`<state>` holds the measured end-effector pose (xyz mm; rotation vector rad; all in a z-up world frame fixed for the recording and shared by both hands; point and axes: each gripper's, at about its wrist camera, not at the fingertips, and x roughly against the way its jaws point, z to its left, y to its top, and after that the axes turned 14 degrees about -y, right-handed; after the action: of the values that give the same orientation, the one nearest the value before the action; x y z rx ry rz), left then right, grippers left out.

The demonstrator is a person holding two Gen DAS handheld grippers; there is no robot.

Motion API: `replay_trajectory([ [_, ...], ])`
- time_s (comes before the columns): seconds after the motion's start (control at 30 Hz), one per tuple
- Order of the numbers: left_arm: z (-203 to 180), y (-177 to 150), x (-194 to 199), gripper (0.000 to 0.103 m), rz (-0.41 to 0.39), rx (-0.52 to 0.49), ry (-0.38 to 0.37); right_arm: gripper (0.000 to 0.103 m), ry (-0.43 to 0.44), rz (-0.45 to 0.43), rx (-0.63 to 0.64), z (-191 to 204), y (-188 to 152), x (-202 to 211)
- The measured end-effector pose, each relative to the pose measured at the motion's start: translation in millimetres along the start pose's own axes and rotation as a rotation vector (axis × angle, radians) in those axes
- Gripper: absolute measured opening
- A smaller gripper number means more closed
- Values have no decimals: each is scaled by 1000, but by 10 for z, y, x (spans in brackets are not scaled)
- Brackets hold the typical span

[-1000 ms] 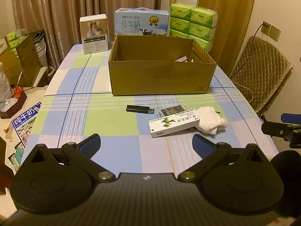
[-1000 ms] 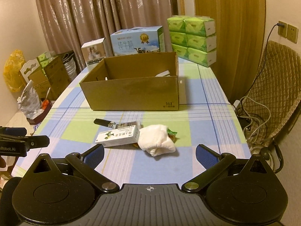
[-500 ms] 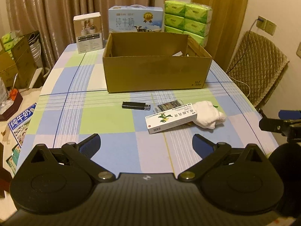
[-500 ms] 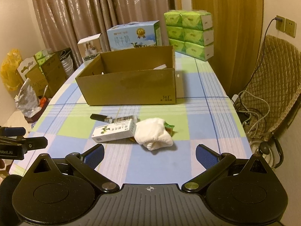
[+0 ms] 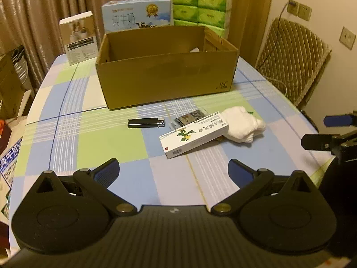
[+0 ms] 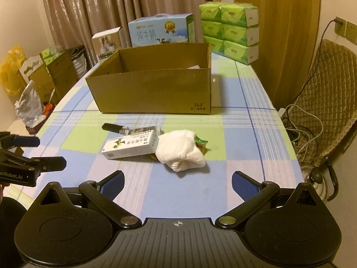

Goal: Organize objects
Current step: 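Withdraw both tools from the box back toward the remaining items, then grasp the white ointment box with the left tool while the right tool grasps the white towel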

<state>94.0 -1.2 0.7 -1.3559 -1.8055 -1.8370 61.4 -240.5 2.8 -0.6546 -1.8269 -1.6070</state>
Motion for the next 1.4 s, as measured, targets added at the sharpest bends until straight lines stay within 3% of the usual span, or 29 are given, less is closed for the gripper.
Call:
replay_trajectory([
  [0.1, 52, 30, -128, 101, 18, -32, -8, 99, 3, 4, 19, 31, 24, -116],
  [0.23, 146, 94, -325, 101, 37, -79, -34, 83, 19, 25, 38, 53, 65, -315],
  [0.43, 251, 197, -619, 95, 53, -137, -88, 68, 18, 54, 76, 94, 139, -653],
  [0.93, 267, 401, -1473, 78, 213, -409, -230, 66, 16, 80, 152, 174, 221, -1213],
  [1.0, 253, 400, -1563, 70, 244, -436, -248, 66, 18, 86, 153, 168, 219, -1246],
  [1.17, 229, 350, -1576, 55, 264, -437, -233, 64, 29, 92, 143, 147, 213, -1311],
  [1.4, 184, 180, -1336, 36, 301, -297, -193, 62, 32, 65, 184, 225, 181, -1328],
])
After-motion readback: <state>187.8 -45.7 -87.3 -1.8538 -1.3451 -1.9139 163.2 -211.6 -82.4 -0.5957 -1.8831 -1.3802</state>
